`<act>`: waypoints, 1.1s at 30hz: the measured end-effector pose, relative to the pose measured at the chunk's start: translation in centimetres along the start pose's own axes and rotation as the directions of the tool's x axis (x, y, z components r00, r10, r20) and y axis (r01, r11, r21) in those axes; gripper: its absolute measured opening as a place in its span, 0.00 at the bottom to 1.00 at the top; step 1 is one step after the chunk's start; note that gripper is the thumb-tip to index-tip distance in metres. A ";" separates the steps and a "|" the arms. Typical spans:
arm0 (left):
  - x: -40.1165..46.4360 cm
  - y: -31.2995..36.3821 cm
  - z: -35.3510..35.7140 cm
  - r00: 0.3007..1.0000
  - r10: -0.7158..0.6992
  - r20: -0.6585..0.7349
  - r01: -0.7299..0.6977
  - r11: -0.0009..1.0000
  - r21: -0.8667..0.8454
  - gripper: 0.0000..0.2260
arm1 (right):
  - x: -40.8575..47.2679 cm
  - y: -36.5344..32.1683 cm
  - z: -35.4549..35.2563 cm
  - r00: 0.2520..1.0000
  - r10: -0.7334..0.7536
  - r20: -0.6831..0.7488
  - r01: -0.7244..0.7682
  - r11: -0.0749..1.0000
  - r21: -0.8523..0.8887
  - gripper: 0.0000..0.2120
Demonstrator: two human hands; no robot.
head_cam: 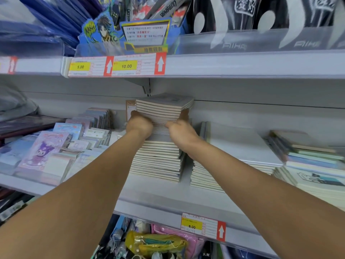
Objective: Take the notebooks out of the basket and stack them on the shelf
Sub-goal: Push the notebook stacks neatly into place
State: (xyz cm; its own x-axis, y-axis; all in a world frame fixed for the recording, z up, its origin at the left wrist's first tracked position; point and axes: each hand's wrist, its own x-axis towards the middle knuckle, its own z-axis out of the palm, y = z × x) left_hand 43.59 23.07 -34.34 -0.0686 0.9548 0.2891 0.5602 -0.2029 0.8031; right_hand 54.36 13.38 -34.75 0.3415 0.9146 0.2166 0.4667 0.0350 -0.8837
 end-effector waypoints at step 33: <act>-2.2 0.1 -1.4 0.988 0.144 0.052 -0.118 0.933 -0.340 0.24 | 3.6 -0.7 -1.4 0.998 -0.037 -0.052 0.038 0.999 0.011 0.41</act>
State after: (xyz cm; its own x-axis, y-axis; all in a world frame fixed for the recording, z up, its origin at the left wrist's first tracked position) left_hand 42.70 20.64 -34.16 0.0558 0.9258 0.3739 0.2502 -0.3755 0.8924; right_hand 56.39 16.09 -32.77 0.3663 0.8902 0.2708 0.4699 0.0742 -0.8796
